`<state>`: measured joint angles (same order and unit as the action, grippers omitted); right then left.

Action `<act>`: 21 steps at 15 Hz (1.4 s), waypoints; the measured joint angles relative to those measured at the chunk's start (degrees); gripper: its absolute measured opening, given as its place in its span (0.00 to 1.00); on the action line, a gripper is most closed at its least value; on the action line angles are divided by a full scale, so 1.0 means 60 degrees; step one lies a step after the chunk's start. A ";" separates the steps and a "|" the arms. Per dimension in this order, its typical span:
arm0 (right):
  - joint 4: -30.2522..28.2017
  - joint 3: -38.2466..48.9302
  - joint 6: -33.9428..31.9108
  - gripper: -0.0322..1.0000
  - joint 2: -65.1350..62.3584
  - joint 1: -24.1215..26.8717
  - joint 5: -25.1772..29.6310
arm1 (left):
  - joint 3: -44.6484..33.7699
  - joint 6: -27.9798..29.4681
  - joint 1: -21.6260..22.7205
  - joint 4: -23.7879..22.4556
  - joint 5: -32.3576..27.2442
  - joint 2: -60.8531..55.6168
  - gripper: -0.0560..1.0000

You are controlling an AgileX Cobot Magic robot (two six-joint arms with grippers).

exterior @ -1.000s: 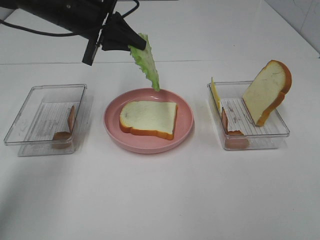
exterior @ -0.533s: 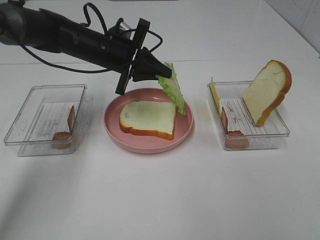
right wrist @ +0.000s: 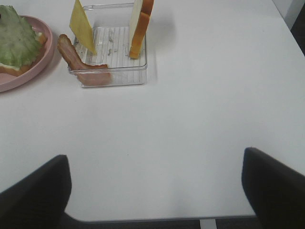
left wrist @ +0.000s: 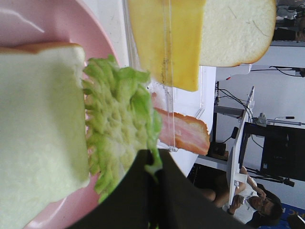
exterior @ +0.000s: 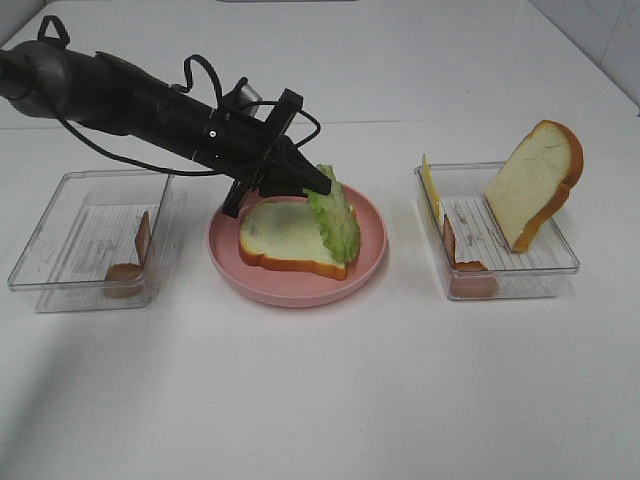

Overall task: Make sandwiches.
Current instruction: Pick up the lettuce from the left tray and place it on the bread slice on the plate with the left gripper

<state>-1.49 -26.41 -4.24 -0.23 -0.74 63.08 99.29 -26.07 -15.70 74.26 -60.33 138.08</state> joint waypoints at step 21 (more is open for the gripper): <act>0.0000 0.0000 0.0000 0.94 0.0000 0.0000 0.0000 | 0.1833 0.2521 0.0000 -0.4440 -0.0745 0.0000 0.15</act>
<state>-1.49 -26.41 -4.24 -0.23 -0.74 63.08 110.29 -10.94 -15.70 47.61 -64.80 138.08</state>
